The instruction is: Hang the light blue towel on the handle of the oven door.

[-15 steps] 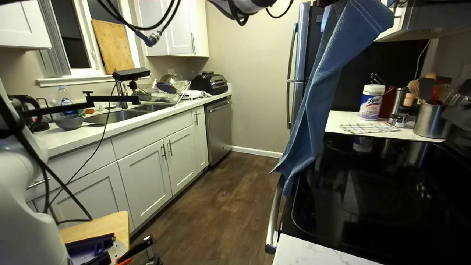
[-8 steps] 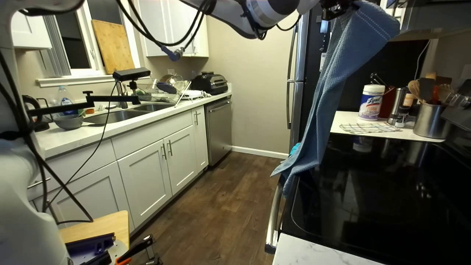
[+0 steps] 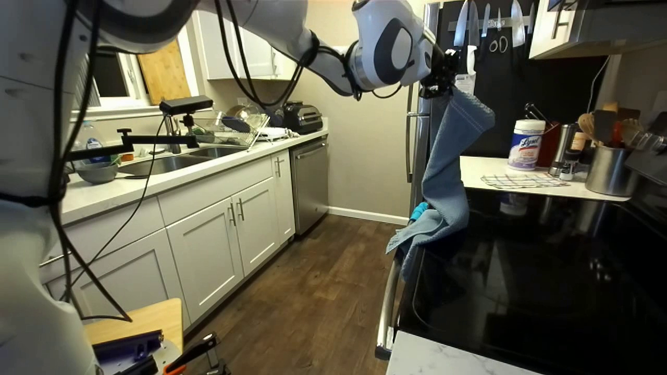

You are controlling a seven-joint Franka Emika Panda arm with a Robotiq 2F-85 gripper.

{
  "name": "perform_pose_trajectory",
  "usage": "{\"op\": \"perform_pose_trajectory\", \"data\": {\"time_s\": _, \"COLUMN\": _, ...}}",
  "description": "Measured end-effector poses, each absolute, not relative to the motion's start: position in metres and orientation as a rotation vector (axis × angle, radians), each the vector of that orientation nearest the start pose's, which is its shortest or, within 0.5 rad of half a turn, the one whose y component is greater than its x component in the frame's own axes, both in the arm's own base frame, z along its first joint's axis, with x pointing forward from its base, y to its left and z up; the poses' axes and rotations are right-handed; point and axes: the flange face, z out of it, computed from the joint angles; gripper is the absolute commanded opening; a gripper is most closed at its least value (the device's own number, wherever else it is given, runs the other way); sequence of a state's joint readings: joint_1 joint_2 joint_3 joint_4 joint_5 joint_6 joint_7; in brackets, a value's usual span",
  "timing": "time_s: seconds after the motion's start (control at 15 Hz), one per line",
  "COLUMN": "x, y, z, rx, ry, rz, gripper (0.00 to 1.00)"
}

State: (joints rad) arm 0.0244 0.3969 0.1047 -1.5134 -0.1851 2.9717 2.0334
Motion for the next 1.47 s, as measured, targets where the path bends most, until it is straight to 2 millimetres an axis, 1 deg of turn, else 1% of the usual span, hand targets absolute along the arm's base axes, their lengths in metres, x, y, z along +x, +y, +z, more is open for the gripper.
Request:
{"op": "perform_pose_trajectory", "data": {"time_s": 0.13, "x": 0.728, "y": 0.09, "z": 0.555, "rx": -1.388, "ry": 1.68, "rz": -0.664, "gripper": 0.01}}
{"op": "perform_pose_trajectory", "data": {"time_s": 0.2, "x": 0.732, "y": 0.089, "z": 0.551, "rx": -1.4, "ry": 1.681, "rz": -0.653, "gripper": 0.01}}
{"op": "perform_pose_trajectory", "data": {"time_s": 0.33, "x": 0.736, "y": 0.086, "z": 0.551, "rx": -1.42, "ry": 1.667, "rz": -0.65, "gripper": 0.01}}
{"op": "perform_pose_trajectory", "data": {"time_s": 0.53, "x": 0.735, "y": 0.087, "z": 0.565, "rx": -1.468, "ry": 1.592, "rz": -0.713, "gripper": 0.01}}
{"op": "perform_pose_trajectory", "data": {"time_s": 0.73, "x": 0.725, "y": 0.097, "z": 0.582, "rx": -1.538, "ry": 1.491, "rz": -0.781, "gripper": 0.01}}
{"op": "perform_pose_trajectory", "data": {"time_s": 0.87, "x": 0.713, "y": 0.109, "z": 0.59, "rx": -1.597, "ry": 1.43, "rz": -0.799, "gripper": 0.01}}
{"op": "perform_pose_trajectory", "data": {"time_s": 1.0, "x": 0.697, "y": 0.123, "z": 0.599, "rx": -1.646, "ry": 1.37, "rz": -0.809, "gripper": 0.01}}
{"op": "perform_pose_trajectory", "data": {"time_s": 1.13, "x": 0.678, "y": 0.13, "z": 0.614, "rx": -1.679, "ry": 1.312, "rz": -0.837, "gripper": 0.01}}
{"op": "perform_pose_trajectory", "data": {"time_s": 1.27, "x": 0.655, "y": 0.13, "z": 0.637, "rx": -1.688, "ry": 1.263, "rz": -0.879, "gripper": 0.01}}
{"op": "perform_pose_trajectory", "data": {"time_s": 1.47, "x": 0.618, "y": 0.123, "z": 0.67, "rx": -1.67, "ry": 1.234, "rz": -0.92, "gripper": 0.01}}
